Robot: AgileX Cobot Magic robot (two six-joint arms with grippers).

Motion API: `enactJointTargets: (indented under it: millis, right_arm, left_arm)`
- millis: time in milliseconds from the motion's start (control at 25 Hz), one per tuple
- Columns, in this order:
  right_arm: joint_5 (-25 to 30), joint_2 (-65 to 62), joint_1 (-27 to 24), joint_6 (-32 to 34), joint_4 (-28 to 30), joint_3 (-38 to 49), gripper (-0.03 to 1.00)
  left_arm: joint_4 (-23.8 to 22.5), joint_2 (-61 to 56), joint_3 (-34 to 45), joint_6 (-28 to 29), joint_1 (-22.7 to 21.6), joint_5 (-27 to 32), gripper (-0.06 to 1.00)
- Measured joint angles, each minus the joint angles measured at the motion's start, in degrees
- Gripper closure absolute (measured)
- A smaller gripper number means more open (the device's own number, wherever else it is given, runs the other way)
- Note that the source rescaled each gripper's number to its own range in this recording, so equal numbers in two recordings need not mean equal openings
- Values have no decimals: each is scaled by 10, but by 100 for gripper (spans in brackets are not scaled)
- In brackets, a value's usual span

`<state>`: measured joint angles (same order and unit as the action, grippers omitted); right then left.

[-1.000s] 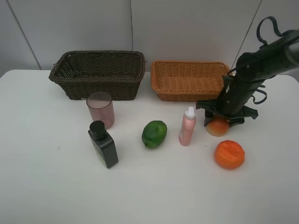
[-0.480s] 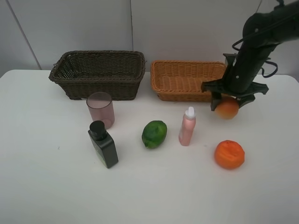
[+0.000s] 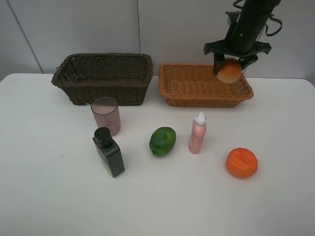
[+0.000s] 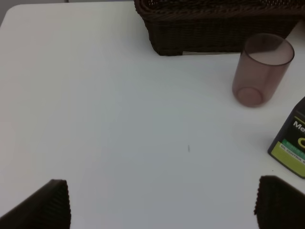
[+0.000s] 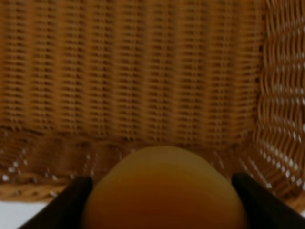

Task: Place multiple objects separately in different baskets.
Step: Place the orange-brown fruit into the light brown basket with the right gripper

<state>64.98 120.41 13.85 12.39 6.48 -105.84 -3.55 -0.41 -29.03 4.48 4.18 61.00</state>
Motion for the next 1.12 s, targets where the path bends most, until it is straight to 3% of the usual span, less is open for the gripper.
enactJointTargets:
  millis: [240, 520, 800, 880, 1040, 1120]
  right_arm:
    - [-32, 89, 8, 0, 0, -87, 53]
    - [-115, 140, 8, 0, 0, -92, 53]
    - [-159, 160, 8, 0, 12, -93, 53]
    - [-159, 160, 9, 0, 30, -93, 43]
    - [-159, 160, 14, 0, 44, -93, 10]
    - [-158, 160, 14, 0, 44, -93, 3]
  left_arm:
    - [0, 0, 0, 0, 0, 0, -6]
    - [0, 0, 0, 0, 0, 0, -6]
    - [0, 0, 0, 0, 0, 0, -6]
    - [0, 0, 0, 0, 0, 0, -6]
    - [0, 0, 0, 0, 0, 0, -6]
    - [0, 0, 0, 0, 0, 0, -6]
